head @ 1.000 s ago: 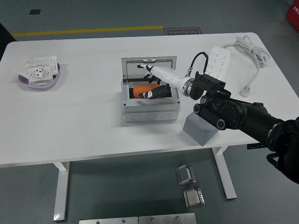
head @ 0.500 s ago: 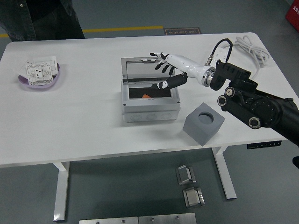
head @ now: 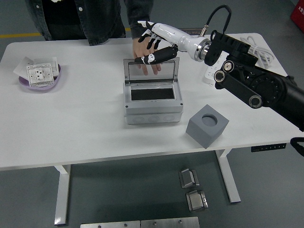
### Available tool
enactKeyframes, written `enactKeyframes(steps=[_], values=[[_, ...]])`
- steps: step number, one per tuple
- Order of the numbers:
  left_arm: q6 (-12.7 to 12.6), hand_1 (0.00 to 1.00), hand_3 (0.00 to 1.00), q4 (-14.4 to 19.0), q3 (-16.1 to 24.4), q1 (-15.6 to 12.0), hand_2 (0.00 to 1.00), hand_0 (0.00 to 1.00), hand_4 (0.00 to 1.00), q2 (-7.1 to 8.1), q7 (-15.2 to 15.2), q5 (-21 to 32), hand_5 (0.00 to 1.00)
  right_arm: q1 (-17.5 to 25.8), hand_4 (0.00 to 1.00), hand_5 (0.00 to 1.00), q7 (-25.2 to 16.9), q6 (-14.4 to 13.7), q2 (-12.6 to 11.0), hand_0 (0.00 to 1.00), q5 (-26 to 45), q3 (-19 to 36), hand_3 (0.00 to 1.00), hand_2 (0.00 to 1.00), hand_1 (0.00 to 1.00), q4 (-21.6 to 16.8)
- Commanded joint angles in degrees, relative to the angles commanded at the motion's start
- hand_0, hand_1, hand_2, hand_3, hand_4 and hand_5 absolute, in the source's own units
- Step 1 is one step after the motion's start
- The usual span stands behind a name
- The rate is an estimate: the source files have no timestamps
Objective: Pick up the cylinder from the cube,place it in the box,flap close box
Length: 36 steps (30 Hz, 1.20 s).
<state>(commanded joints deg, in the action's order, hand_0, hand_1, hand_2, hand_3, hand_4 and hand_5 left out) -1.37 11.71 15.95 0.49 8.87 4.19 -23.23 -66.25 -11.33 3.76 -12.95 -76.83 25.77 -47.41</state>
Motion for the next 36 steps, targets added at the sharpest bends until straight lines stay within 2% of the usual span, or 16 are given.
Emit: enactKeyframes(steps=[2,8,9,14,15,17,27,36], values=[[0.0,0.669,0.604,0.0,0.0,0.1,0.573,0.666,0.609,0.06,0.0,-0.1,0.276,-0.5,0.893,0.497,-0.4,0.0,0.4,0.478,0.9,-0.8,0.986,0.717,0.547,1.2],[0.1,0.668,0.604,0.1,0.4,1.2,0.573,0.665,0.608,0.74,0.3,-0.8,0.275,-2.6,0.894,0.505,-3.0,-0.3,2.7,0.481,7.7,-7.3,0.977,0.711,0.560,10.2],[0.1,0.668,0.604,0.2,0.4,1.4,0.572,0.665,0.607,0.85,0.3,-0.9,0.274,-2.6,0.897,0.530,-3.3,-0.4,2.9,0.649,8.7,-8.3,0.951,0.712,0.619,11.4],[0.1,0.668,0.604,0.3,0.3,2.4,0.572,0.665,0.607,1.30,0.3,-1.1,0.274,-2.5,0.897,0.530,-4.8,-0.9,3.5,0.649,13.4,-13.5,0.951,0.712,0.619,17.5],[0.1,0.668,0.603,0.3,0.4,2.5,0.572,0.665,0.607,1.34,0.3,-1.2,0.273,-2.4,0.897,0.542,-5.0,-1.1,3.6,0.725,14.1,-14.3,0.926,0.710,0.645,18.4],[0.1,0.668,0.603,0.3,0.7,2.6,0.572,0.665,0.607,1.39,0.5,-1.7,0.273,-2.3,0.897,0.542,-5.4,-1.3,3.8,0.725,15.3,-15.7,0.926,0.710,0.645,19.8],[0.2,0.668,0.603,0.4,0.9,2.9,0.572,0.665,0.607,1.48,0.6,-2.2,0.275,-2.0,0.897,0.562,-6.2,-2.5,5.0,0.718,17.2,-18.4,0.895,0.692,0.637,20.6],[0.2,0.668,0.603,0.2,1.1,2.2,0.572,0.665,0.607,1.00,0.6,-2.2,0.275,-0.3,0.898,0.569,-5.9,-3.4,4.3,0.711,12.7,-17.7,0.892,0.690,0.637,16.5]])
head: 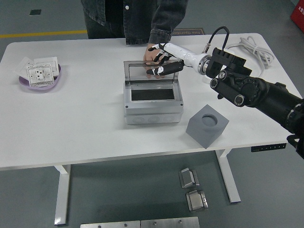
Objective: Pick up the cylinder from the cube,place it in the box,flap close box
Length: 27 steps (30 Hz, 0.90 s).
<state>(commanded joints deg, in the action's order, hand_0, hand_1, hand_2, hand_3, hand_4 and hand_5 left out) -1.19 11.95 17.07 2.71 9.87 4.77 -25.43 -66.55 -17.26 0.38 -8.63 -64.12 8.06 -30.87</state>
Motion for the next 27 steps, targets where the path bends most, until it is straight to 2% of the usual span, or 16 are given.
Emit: enactKeyframes(steps=[4,10,20,21,26,27], values=[[0.0,0.669,0.603,-0.1,-0.2,-0.4,0.572,0.665,0.607,-0.23,-0.1,0.4,0.276,0.9,0.892,0.582,0.5,-0.4,-1.3,0.711,-3.8,1.9,0.893,0.689,0.631,-3.2],[-0.1,0.668,0.603,-0.2,-0.9,-0.9,0.571,0.665,0.606,-0.49,-0.5,1.5,0.277,2.5,0.889,0.592,2.0,-0.7,-4.1,0.710,-10.4,5.7,0.894,0.689,0.632,-10.2],[-0.3,0.668,0.603,-0.3,-2.7,-2.1,0.571,0.665,0.607,-1.51,-1.3,3.7,0.277,8.5,0.888,0.593,4.6,-0.7,-8.4,0.705,-16.7,9.0,0.895,0.689,0.630,-20.1],[-0.3,0.668,0.603,-0.3,-2.6,-2.2,0.572,0.665,0.607,-1.63,-1.2,3.6,0.277,9.0,0.885,0.590,4.9,-0.8,-8.7,0.623,-17.4,9.4,0.902,0.690,0.623,-21.0],[-0.2,0.668,0.603,-0.4,-2.2,-2.7,0.572,0.665,0.607,-2.07,-1.1,3.3,0.277,12.3,0.885,0.590,6.4,-0.8,-10.5,0.623,-21.2,12.7,0.902,0.690,0.623,-25.2],[-0.2,0.668,0.603,-0.4,-2.1,-2.7,0.571,0.665,0.607,-2.10,-1.1,3.2,0.277,12.7,0.887,0.595,6.6,-0.8,-10.7,0.444,-21.6,13.2,0.915,0.697,0.613,-25.6]])
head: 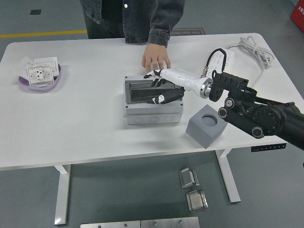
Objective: Pick up the cylinder from the cube,place it in the box,flap close box
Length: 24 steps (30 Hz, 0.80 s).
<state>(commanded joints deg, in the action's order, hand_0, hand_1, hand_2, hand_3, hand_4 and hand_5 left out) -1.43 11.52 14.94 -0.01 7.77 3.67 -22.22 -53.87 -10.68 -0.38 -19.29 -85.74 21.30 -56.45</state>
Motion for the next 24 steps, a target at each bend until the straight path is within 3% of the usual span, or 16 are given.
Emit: enactKeyframes(steps=[5,6,7,15,19,21,24], values=[[0.1,0.668,0.603,-0.1,0.8,-0.1,0.571,0.665,0.607,-0.12,0.3,-0.9,0.277,1.8,0.887,0.595,0.5,0.4,-1.4,0.444,-1.6,3.4,0.915,0.697,0.613,-0.5],[0.0,0.668,0.603,-0.1,1.3,-0.2,0.572,0.665,0.607,-0.11,0.4,-1.3,0.277,2.2,0.889,0.605,0.6,0.5,-1.9,0.374,-2.1,4.4,0.924,0.696,0.590,-0.7],[0.0,0.668,0.603,-0.2,1.8,-0.2,0.572,0.665,0.607,-0.10,0.6,-1.9,0.277,2.8,0.889,0.605,0.8,0.7,-2.6,0.374,-2.7,5.6,0.924,0.696,0.590,-1.1],[-0.1,0.668,0.603,-1.0,8.2,-2.7,0.572,0.665,0.607,-0.20,2.5,-8.1,0.277,12.2,0.887,0.606,5.5,4.4,-12.1,0.351,-10.6,19.1,0.920,0.692,0.560,-10.9],[-0.3,0.668,0.603,-1.2,11.3,-4.0,0.571,0.664,0.608,-0.47,3.1,-10.9,0.278,18.7,0.886,0.605,5.7,4.3,-16.7,0.356,-8.3,27.8,0.903,0.691,0.561,-17.0],[-0.3,0.668,0.603,-1.2,11.8,-4.4,0.571,0.664,0.608,-0.66,3.1,-11.3,0.278,22.2,0.886,0.605,4.3,3.1,-17.4,0.356,-5.8,32.2,0.903,0.691,0.561,-19.5],[-0.6,0.668,0.603,-1.2,11.7,-4.6,0.571,0.665,0.608,-1.11,3.0,-11.1,0.278,27.7,0.886,0.616,0.4,1.4,-15.6,0.389,0.2,38.6,0.874,0.694,0.590,-20.9]])
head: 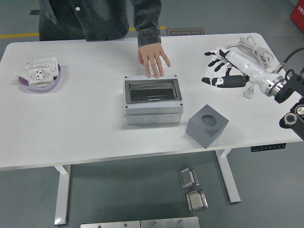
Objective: Pick up the cylinder from the cube,place it in the box,flap close box
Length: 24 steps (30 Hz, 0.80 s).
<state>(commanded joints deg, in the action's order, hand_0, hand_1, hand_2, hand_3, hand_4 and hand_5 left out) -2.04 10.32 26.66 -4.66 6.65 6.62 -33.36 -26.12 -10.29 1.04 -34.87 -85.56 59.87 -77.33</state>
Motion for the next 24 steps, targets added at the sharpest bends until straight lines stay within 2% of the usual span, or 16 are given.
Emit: enactKeyframes(steps=[5,6,7,11,12,17,18,23,24], values=[[-0.4,0.668,0.603,0.0,-1.4,0.0,0.571,0.665,0.608,-0.36,-0.6,1.8,0.278,8.3,0.886,0.616,-4.1,4.2,4.0,0.389,10.5,8.5,0.874,0.694,0.590,1.3],[-0.5,0.668,0.603,0.0,-1.6,0.0,0.572,0.664,0.609,-0.35,-0.7,2.0,0.278,10.0,0.860,0.618,-4.8,5.1,4.6,0.427,12.6,10.0,0.817,0.691,0.592,1.6],[-0.6,0.668,0.603,0.0,-1.7,0.0,0.572,0.664,0.609,-0.31,-0.7,2.1,0.278,11.4,0.860,0.618,-5.4,5.7,5.0,0.427,14.5,11.2,0.817,0.691,0.592,1.7],[-1.0,0.668,0.603,0.0,-2.0,0.2,0.572,0.664,0.609,-0.08,-0.9,2.5,0.278,14.9,0.860,0.618,-7.9,5.5,5.4,0.427,20.2,12.4,0.817,0.691,0.592,1.5],[-1.2,0.667,0.603,0.0,-2.0,0.3,0.572,0.664,0.610,0.01,-0.9,2.6,0.280,15.3,0.894,0.660,-8.7,5.0,5.3,0.761,21.7,12.3,0.939,0.850,0.784,1.3],[-1.4,0.667,0.603,0.0,-2.3,0.5,0.572,0.664,0.610,0.31,-1.0,3.2,0.280,15.9,0.894,0.660,-11.0,3.3,5.3,0.761,27.8,11.2,0.939,0.850,0.784,0.6],[-1.4,0.665,0.603,0.0,-2.6,0.5,0.571,0.664,0.610,0.35,-1.0,3.5,0.278,15.9,0.998,0.771,-11.3,3.1,5.4,0.975,28.7,10.9,0.998,0.992,0.962,0.7],[-1.5,0.665,0.603,0.0,-4.3,0.5,0.571,0.664,0.610,0.57,-1.6,5.5,0.278,16.1,0.998,0.771,-11.9,2.4,5.8,0.975,32.3,9.8,0.998,0.992,0.962,0.8],[-1.5,0.665,0.603,0.0,-4.8,0.5,0.572,0.663,0.611,0.62,-1.8,6.1,0.278,16.2,0.998,0.800,-11.9,2.3,5.9,0.998,32.5,9.8,0.998,0.998,0.992,0.7]])
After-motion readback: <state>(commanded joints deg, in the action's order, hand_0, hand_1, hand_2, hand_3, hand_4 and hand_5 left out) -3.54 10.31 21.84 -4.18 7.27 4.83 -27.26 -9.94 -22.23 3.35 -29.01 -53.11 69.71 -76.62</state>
